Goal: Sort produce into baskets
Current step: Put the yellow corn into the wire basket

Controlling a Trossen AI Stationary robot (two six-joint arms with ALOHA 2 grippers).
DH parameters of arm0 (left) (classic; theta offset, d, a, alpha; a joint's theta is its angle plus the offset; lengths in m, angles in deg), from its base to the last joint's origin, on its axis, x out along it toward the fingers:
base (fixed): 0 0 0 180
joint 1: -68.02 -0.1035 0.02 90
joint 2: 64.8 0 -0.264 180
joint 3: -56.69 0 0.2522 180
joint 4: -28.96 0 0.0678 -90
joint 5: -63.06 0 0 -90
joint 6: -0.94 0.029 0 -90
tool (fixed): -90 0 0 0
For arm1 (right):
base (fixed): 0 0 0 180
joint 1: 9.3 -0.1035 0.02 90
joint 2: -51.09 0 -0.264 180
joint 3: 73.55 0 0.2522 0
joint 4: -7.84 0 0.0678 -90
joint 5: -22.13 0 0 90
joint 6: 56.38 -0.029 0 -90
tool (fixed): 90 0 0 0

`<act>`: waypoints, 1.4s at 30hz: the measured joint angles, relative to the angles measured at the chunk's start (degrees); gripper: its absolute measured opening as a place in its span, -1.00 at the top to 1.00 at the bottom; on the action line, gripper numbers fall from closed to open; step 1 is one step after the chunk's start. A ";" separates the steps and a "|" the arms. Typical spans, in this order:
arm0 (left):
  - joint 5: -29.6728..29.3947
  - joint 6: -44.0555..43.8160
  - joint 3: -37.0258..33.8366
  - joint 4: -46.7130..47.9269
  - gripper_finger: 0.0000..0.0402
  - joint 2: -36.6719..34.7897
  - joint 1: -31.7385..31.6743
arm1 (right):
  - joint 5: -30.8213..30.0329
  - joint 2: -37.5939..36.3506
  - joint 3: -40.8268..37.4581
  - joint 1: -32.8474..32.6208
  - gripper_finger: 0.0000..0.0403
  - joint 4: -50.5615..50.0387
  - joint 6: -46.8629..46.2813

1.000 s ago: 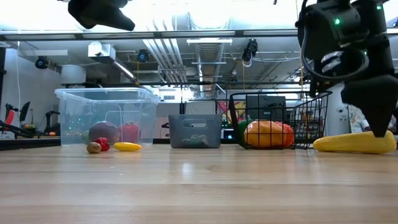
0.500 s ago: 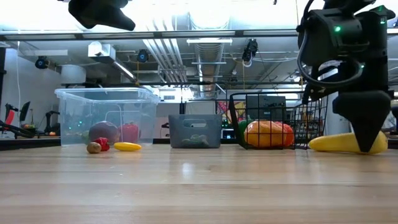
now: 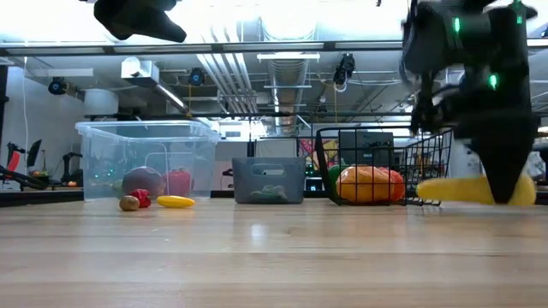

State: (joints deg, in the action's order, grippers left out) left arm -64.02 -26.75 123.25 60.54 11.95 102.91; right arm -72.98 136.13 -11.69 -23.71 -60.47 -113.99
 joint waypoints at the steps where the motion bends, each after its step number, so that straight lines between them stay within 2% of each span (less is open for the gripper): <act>1: 0.00 -0.02 0.00 0.00 -0.25 0.02 0.00 | 1.34 -0.57 1.07 -0.29 0.21 0.00 0.13; 7: 0.00 -0.26 0.00 -0.12 -0.25 1.57 0.00 | 2.88 -2.16 10.25 -3.03 0.19 -0.16 1.62; 12: 0.04 -1.25 0.00 -1.01 -0.25 2.73 0.02 | -2.77 -2.04 19.98 -3.11 0.20 -0.17 5.48; 18: 0.07 -1.84 0.00 -1.31 -0.25 2.84 0.22 | -7.10 -1.75 29.91 1.04 0.20 -0.84 10.61; 22: 0.08 -1.95 0.00 -1.29 -0.25 2.84 0.22 | -7.66 -1.73 33.65 5.98 0.19 -2.01 12.37; 26: 0.09 -2.91 0.00 -0.71 -0.25 2.84 0.29 | -9.98 -1.73 35.87 12.02 0.18 -4.97 14.83; 34: 0.13 -3.08 0.00 -0.20 -0.25 2.84 0.43 | -10.53 -1.10 35.84 24.55 0.18 -9.44 17.85; 42: 0.17 -3.32 0.00 0.04 -0.25 2.84 0.70 | -13.09 2.30 35.29 31.77 0.18 -19.43 17.17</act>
State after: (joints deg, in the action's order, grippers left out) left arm -63.85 -30.07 123.25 60.58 14.79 103.61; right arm -86.07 138.42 23.60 8.07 -79.89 -96.82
